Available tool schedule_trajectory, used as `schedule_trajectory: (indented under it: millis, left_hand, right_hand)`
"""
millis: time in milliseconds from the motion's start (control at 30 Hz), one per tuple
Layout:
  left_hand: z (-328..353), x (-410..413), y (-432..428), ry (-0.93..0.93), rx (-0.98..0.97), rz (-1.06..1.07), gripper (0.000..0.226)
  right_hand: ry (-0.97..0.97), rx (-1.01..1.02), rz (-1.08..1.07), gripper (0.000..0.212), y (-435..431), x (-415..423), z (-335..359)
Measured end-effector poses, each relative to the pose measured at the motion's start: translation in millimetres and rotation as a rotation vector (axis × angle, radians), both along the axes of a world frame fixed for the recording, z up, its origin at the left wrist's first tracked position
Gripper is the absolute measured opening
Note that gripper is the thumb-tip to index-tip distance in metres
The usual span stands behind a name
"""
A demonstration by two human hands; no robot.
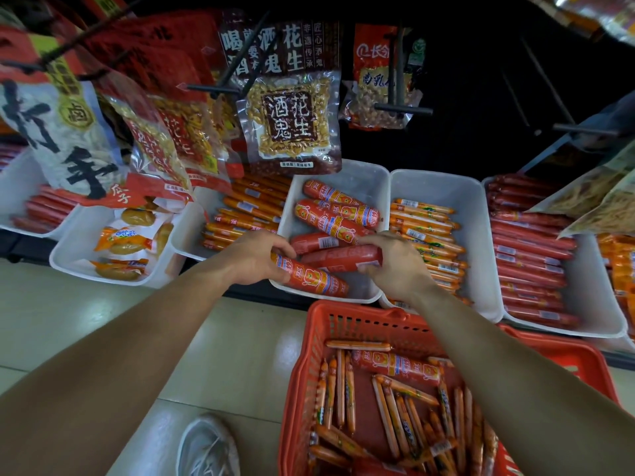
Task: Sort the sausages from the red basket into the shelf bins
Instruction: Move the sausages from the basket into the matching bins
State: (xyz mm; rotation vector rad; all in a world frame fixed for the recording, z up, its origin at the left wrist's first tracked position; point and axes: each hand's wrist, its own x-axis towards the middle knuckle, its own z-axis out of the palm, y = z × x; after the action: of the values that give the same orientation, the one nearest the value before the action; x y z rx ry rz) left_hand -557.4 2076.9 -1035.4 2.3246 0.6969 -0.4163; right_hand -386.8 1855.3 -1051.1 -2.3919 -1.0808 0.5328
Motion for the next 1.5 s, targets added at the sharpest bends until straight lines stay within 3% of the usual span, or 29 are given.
schedule_trajectory:
  millis: [267, 467, 567, 633, 700, 800, 933, 1067, 1167, 1233, 1300, 1500]
  left_hand:
    - [-5.6, 2.7, -9.3, -0.088, -0.024, 0.084, 0.041]
    - [12.4, 8.5, -15.5, -0.327, -0.177, 0.258, 0.056]
    - [19.2, 10.8, -17.8, -0.382, -0.234, 0.277, 0.063]
    - [17.0, 10.6, -16.7, -0.364, -0.159, 0.246, 0.055]
    - [12.8, 9.7, -15.6, -0.308, -0.057, 0.217, 0.045]
    - [6.5, 9.8, -15.9, -0.211, 0.061, 0.178, 0.049]
    - [2.4, 14.3, -13.0, -0.142, 0.061, 0.163, 0.049]
    - [-3.6, 17.1, -9.2, -0.119, 0.015, 0.154, 0.045]
    - [-4.9, 18.6, -8.5, -0.105, 0.040, 0.136, 0.047]
    - [-3.6, 21.0, -8.8, -0.086, 0.084, 0.117, 0.048]
    - [-2.8, 24.5, -8.0, -0.057, 0.131, 0.106, 0.047]
    - [-2.2, 36.9, -12.6, 0.113, 0.263, -0.005, 0.052]
  right_hand:
    - [0.246, 0.328, -0.270, 0.060, 7.3, -4.5, 27.8]
    - [0.235, 0.326, -0.179, 0.057, 42.2, -17.7, 34.1]
    - [0.350, 0.284, -0.098, 0.045, 54.4, -27.5, 16.4]
    - [0.325, 0.238, -0.106, 0.033, 52.1, -26.8, 3.6]
    - [0.144, 0.188, -0.153, 0.023, 43.0, -18.3, -3.7]
    - [-0.102, 0.085, -0.139, 0.033, 34.5, 0.9, -7.4]
    - [-0.204, -0.232, 0.018, 0.050, 50.0, 12.1, -7.5]
    - [-0.236, -0.333, 0.060, 0.062, 57.9, 13.4, -7.7]
    - [-0.265, -0.395, 0.082, 0.048, 54.9, 15.2, -6.8]
    - [-0.230, -0.388, 0.084, 0.043, 51.2, 17.4, -4.8]
    - [-0.143, -0.328, 0.075, 0.051, 46.1, 19.1, -2.8]
    - [0.046, 0.012, -0.058, 0.048, 31.9, 17.8, 3.3]
